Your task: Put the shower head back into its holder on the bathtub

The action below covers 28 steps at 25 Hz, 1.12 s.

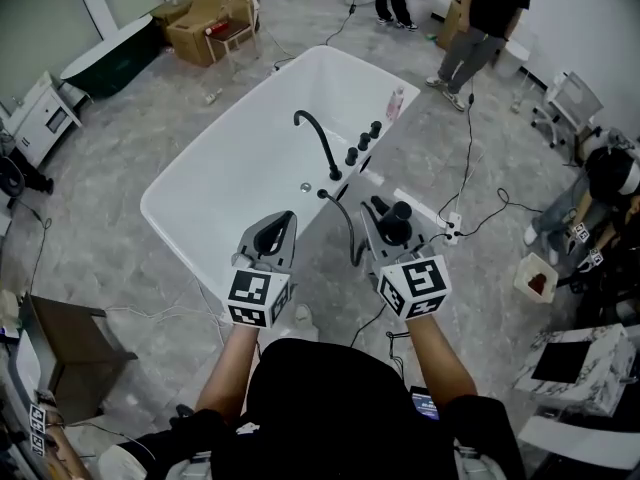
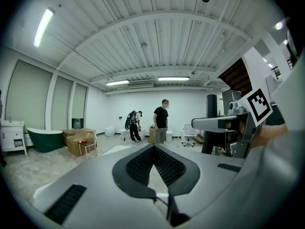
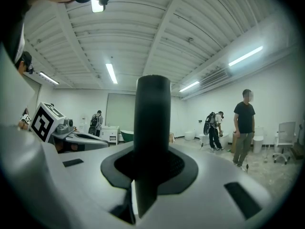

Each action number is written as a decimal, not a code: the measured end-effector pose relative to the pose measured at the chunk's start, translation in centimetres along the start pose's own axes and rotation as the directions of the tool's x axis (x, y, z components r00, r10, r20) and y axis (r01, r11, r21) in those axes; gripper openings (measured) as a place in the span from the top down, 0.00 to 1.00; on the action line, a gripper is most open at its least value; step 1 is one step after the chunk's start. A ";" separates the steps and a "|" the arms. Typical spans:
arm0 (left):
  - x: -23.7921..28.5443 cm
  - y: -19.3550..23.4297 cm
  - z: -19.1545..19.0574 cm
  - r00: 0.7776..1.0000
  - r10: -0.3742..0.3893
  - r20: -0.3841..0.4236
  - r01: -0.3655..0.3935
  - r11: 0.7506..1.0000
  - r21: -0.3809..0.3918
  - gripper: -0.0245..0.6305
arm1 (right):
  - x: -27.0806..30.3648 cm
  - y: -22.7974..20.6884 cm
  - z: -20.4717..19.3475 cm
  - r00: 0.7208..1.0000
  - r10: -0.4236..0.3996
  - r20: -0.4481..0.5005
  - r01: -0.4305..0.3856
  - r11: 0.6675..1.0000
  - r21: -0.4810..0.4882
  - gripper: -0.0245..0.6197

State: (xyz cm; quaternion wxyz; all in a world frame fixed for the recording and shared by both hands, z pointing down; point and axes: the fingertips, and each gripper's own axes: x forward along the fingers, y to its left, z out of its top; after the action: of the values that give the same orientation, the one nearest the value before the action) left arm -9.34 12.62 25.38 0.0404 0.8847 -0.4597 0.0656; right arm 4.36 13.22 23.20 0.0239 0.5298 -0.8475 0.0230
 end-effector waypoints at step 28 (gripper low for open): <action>9.3 15.8 1.3 0.999 -0.047 -0.004 0.047 0.999 -0.021 0.94 | 18.2 0.4 4.4 0.995 -0.007 0.096 0.003 0.999 0.041 0.84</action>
State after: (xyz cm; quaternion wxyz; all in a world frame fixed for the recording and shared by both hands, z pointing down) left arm -16.86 -4.16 25.69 0.0523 0.8947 -0.4393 0.0620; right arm -4.07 -3.23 20.01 -0.0277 0.5328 -0.8456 0.0147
